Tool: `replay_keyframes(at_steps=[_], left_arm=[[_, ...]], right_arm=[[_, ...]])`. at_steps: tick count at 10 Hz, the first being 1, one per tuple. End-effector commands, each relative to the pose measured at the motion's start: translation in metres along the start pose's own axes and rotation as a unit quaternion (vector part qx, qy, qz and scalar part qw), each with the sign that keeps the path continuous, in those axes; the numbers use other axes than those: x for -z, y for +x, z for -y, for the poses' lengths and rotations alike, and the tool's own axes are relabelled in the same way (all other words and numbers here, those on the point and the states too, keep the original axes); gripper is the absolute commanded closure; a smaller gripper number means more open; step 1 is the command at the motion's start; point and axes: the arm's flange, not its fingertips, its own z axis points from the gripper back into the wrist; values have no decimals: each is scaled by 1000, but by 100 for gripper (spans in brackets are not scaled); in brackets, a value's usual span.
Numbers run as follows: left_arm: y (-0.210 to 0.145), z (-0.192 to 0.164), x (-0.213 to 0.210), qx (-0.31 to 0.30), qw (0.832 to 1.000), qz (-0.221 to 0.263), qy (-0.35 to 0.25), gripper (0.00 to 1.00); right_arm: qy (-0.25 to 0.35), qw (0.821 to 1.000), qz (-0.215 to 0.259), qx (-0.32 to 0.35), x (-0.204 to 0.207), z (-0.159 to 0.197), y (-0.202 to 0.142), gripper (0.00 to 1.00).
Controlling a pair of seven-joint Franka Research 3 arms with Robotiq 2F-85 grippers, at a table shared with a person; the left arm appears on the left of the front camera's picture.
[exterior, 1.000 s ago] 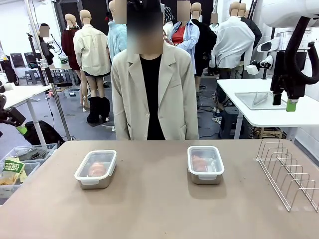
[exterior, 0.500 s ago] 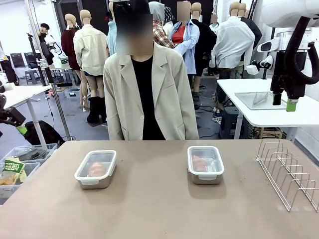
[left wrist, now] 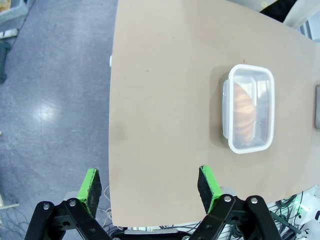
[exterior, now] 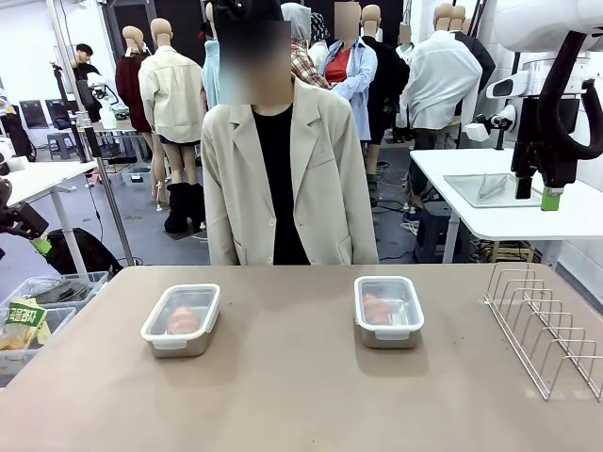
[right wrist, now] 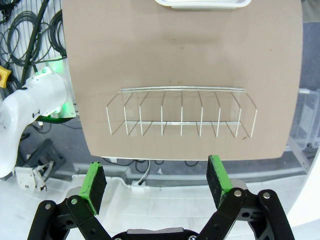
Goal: Place the bread in airtight containers.
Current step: Release when the human grabs the Airtight Container lid.
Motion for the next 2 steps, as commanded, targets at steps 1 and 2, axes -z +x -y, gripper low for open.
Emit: replay_keyframes(at_steps=[1,2], left_arm=[[-1,-1,-1,-2,1000,4,-1,0],[-1,-1,-1,-2,1000,4,-1,0]], right_arm=[[4,1000,0,-4,-1,-1,-1,0],[4,1000,0,-4,-1,-1,-1,0]])
